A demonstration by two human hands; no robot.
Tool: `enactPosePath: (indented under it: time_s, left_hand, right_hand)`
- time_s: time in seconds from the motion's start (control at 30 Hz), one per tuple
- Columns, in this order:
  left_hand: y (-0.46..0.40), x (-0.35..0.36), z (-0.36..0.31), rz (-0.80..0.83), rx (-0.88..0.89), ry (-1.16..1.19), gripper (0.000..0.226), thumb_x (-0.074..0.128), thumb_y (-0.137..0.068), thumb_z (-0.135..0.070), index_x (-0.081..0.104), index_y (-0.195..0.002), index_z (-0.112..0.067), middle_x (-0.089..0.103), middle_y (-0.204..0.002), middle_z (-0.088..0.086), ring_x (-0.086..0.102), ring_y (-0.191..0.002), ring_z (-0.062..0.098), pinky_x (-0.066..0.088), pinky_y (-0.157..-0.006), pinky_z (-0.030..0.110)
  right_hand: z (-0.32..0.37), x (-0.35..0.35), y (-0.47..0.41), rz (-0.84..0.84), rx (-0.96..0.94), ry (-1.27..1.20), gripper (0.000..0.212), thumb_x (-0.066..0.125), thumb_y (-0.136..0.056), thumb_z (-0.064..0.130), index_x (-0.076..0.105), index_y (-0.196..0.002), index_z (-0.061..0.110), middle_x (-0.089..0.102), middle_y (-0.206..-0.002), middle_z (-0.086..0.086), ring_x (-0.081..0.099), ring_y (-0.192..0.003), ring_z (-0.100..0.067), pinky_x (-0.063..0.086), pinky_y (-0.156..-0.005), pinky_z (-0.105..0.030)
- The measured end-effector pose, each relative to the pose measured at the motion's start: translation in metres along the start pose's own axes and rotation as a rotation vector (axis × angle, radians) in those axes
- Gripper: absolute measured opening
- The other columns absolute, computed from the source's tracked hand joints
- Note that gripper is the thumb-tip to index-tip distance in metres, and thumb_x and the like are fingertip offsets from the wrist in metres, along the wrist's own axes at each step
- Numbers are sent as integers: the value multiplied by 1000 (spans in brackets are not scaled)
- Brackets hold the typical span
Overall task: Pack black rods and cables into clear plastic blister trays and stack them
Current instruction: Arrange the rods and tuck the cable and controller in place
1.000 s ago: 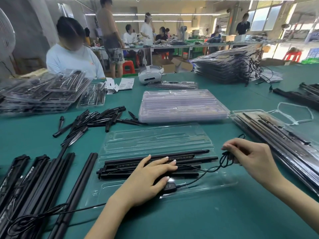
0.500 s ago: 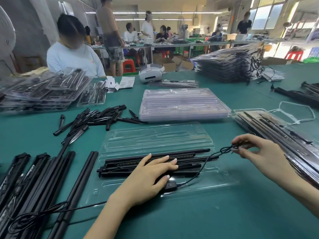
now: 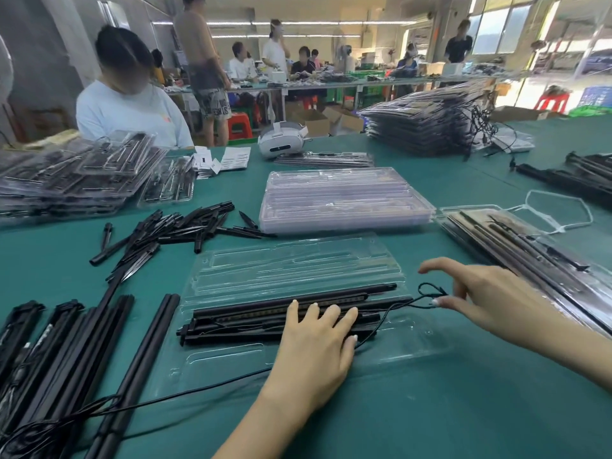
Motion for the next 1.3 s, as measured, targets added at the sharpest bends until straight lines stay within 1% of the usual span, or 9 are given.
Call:
enactPosePath:
  time_s: [0.07, 0.2, 0.4, 0.53, 0.63, 0.73, 0.93, 1.17, 1.3]
  left_hand:
    - [-2, -1, -3, 1, 15, 1, 50, 23, -100, -34, 23, -150, -32, 44, -135, -3, 44, -118, 27, 23, -110, 46]
    - [-4, -7, -9, -63, 63, -113, 57, 35, -90, -27, 33, -147, -34, 55, -118, 1, 53, -91, 25, 40, -92, 41]
    - [-13, -2, -11, 18, 44, -71, 58, 29, -94, -28, 16, -150, -32, 35, -139, 4, 37, -116, 30, 23, -104, 47]
    - [-13, 0, -12, 51, 105, -31, 57, 29, -95, -25, 15, -151, -25, 26, -146, -3, 24, -131, 24, 14, -112, 48]
    - [-14, 4, -16, 60, 161, -24, 58, 27, -96, -22, 12, -152, -17, 27, -147, -4, 24, -132, 20, 9, -115, 46]
    - [-13, 6, -15, 36, 162, 20, 58, 21, -96, -24, 10, -152, -23, 32, -144, -3, 28, -128, 20, 16, -111, 44]
    - [-10, 6, -16, 32, 210, 48, 69, 0, -82, -30, 19, -145, -51, 34, -140, 6, 31, -124, 27, 22, -104, 41]
    - [-9, 3, -20, 33, 218, 45, 73, -2, -79, -29, 25, -145, -47, 35, -144, 13, 32, -127, 29, 24, -104, 39]
    - [-13, 0, -10, -43, 181, 216, 49, 40, -95, -33, 30, -139, -51, 48, -132, -5, 39, -119, 19, 28, -101, 34]
  right_hand:
    - [0, 11, 3, 142, 64, -131, 34, 66, -88, 32, 49, -112, 50, 52, -52, 3, 48, -52, -9, 44, -60, -25]
    - [4, 18, 3, 188, 193, -310, 19, 74, -81, 27, 65, -72, 41, 49, -45, 9, 44, -45, -6, 37, -51, -15]
    - [10, 39, 9, 468, 509, -876, 10, 64, -85, 1, 69, -93, 1, 71, -68, -16, 68, -54, -19, 51, -51, -20]
    - [12, 35, 6, 546, 313, -723, 23, 58, -83, 0, 71, -94, 16, 74, -73, -6, 67, -62, -13, 49, -59, -18]
    - [12, 32, -1, 485, 42, -400, 18, 75, -80, 24, 74, -81, 42, 64, -76, 7, 56, -66, -3, 41, -64, -14]
    - [8, 31, -1, 419, -97, -435, 11, 74, -76, 45, 74, -87, 48, 51, -87, 9, 51, -79, -4, 40, -69, -13]
    - [-3, 43, 5, 248, -162, -605, 8, 75, -77, 33, 69, -83, 35, 48, -112, 4, 48, -104, -6, 35, -95, -15]
    - [28, 49, 11, -177, -124, -651, 19, 79, -68, 29, 68, -62, 14, 53, -65, 5, 47, -58, -4, 40, -57, -18]
    - [35, 55, 16, -328, 4, -478, 25, 74, -69, 35, 66, -60, 14, 49, -63, 9, 44, -56, -4, 34, -54, -14]
Point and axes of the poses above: each hand's wrist, its own y-axis away from the middle knuckle, its own x-axis out of the palm, z = x × y, the point moved 5 cm from there along -y, towards the middle knuckle
